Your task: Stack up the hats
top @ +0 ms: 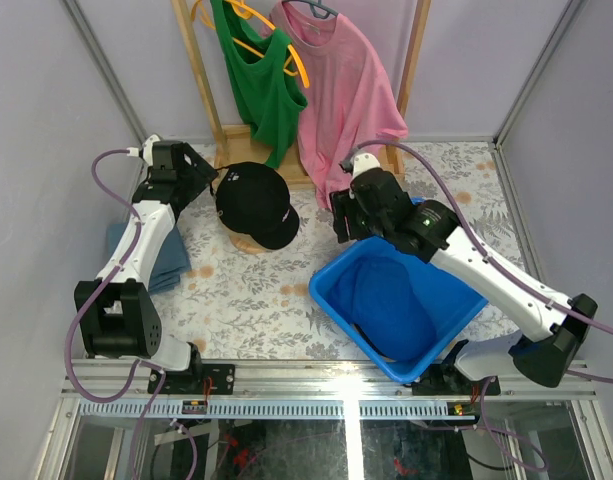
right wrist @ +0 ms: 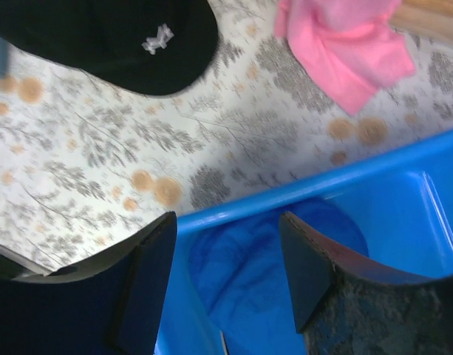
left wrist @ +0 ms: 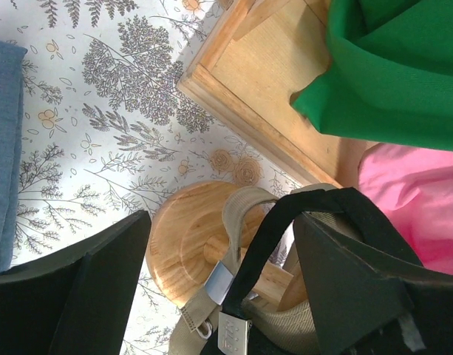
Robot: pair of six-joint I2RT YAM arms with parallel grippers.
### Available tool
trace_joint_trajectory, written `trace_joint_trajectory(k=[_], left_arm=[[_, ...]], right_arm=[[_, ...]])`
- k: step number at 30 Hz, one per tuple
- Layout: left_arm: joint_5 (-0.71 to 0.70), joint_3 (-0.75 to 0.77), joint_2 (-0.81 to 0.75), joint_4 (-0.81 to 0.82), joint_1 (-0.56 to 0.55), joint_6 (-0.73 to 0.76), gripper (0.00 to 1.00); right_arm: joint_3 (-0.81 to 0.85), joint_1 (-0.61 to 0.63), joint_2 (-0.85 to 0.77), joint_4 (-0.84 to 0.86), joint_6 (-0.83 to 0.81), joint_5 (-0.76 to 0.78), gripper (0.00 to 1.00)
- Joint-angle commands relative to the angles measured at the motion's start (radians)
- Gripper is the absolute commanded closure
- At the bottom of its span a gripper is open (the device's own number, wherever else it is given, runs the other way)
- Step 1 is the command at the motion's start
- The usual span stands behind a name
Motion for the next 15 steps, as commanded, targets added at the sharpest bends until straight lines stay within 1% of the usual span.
trace_joint_trajectory(k=[1,2,3,4,15], left_arm=[[-0.031,0.027,-0.024,-0.005,0.000,-0.022,0.21],[-0.029,0.028,-0.025,-0.005,-0.001,-0.024,0.20],[-0.029,0.029,-0.027,-0.005,0.000,-0.025,0.04],[-0.029,0.030,-0.028,-0.005,0.000,-0.026,0.00],[-0.042,0.033,-0.044,-0.005,0.000,-0.029,0.00]], right_arm=[[-0.097,0.008,-0.065,-0.092,0.022,0.081,0.34],[-0.120,0.007,-0.081,-0.096,0.028,0.083,0.33],[-0.140,0.007,-0.090,-0.099,0.033,0.085,0.33],[-0.156,0.007,-0.098,-0.100,0.038,0.087,0.32],[-0.264,-0.003,-0.104,-0.087,0.053,0.079,0.30]])
